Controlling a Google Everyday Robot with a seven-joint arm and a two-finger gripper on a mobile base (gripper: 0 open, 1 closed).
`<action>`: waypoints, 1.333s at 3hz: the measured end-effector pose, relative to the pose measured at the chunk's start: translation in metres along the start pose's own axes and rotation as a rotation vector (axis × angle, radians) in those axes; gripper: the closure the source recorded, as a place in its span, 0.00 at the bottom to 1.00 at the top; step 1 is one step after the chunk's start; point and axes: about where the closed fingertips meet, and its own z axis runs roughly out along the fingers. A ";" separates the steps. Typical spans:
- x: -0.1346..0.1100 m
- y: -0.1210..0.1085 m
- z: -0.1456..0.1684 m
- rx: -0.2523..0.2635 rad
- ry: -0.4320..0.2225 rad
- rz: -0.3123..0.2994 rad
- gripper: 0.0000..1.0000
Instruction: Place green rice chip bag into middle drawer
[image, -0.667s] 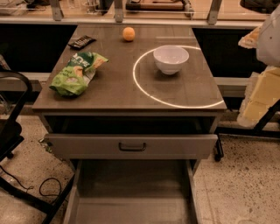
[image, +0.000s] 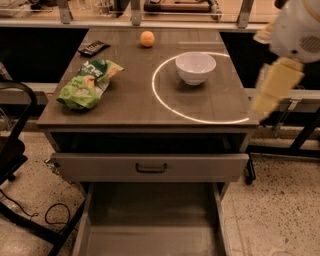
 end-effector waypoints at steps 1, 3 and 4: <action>-0.042 -0.057 0.038 -0.031 -0.110 0.071 0.00; -0.128 -0.131 0.089 -0.040 -0.207 0.374 0.00; -0.138 -0.132 0.093 -0.051 -0.211 0.430 0.00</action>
Offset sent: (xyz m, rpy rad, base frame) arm 0.2180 0.1009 0.0014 0.4582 0.1037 -0.4656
